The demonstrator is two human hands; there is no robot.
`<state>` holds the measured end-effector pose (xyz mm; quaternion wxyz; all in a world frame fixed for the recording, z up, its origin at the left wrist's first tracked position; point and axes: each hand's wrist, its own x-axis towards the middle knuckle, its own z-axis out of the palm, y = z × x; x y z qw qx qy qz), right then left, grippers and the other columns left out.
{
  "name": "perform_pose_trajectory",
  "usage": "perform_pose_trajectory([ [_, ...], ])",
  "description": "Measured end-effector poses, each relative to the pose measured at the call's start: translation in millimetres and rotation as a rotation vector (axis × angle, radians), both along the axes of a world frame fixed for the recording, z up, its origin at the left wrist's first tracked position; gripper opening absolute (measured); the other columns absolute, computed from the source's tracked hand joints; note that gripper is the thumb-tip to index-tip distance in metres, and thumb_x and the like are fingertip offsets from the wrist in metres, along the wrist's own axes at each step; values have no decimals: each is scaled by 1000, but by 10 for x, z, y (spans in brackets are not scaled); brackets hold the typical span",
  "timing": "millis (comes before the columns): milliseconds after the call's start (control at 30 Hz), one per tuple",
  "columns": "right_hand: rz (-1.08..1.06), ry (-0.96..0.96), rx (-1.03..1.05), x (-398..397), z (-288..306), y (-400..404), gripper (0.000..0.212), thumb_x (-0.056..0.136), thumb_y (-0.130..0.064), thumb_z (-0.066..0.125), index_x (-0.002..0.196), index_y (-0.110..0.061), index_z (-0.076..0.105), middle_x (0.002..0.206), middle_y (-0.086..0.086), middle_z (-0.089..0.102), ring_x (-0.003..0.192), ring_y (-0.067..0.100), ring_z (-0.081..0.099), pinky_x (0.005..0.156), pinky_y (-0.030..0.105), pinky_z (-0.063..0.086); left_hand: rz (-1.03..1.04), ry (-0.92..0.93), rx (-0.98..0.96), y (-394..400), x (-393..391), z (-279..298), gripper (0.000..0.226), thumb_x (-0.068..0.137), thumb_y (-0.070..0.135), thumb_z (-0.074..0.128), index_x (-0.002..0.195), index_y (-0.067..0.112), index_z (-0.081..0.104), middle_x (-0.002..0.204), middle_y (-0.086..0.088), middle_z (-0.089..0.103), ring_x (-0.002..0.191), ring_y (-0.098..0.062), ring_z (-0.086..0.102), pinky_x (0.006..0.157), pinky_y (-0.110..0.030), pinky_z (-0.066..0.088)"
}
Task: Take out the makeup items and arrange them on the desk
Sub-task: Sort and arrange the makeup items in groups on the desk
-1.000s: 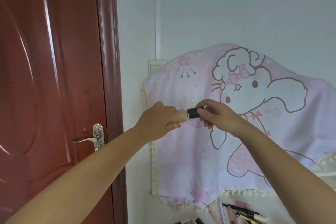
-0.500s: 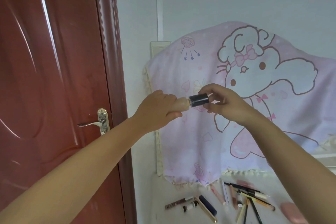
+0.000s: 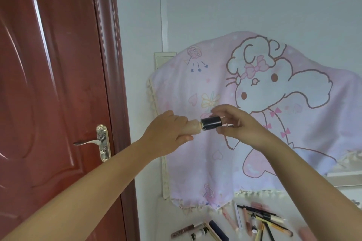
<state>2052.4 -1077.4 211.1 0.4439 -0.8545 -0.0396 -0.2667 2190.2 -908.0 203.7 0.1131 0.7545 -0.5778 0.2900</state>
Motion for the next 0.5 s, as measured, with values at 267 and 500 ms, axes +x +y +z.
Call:
perform_pose_trajectory([
  [267, -98, 132, 11, -28, -90, 46, 14, 89, -18, 53, 79, -25, 57, 70, -2, 61, 57, 8, 59, 49, 13, 46, -46, -52, 6, -18, -17, -112, 35, 89, 45, 46, 99, 12, 52, 92, 0, 57, 80, -13, 32, 70, -21, 23],
  [500, -48, 166, 14, -42, -182, 14, 37, 87, -23, 56, 117, -36, 39, 108, -12, 53, 89, 3, 59, 56, 8, 46, -44, -43, 15, -52, -8, -169, 35, 89, 45, 46, 101, 12, 52, 94, 1, 58, 82, -15, 35, 70, -21, 24],
])
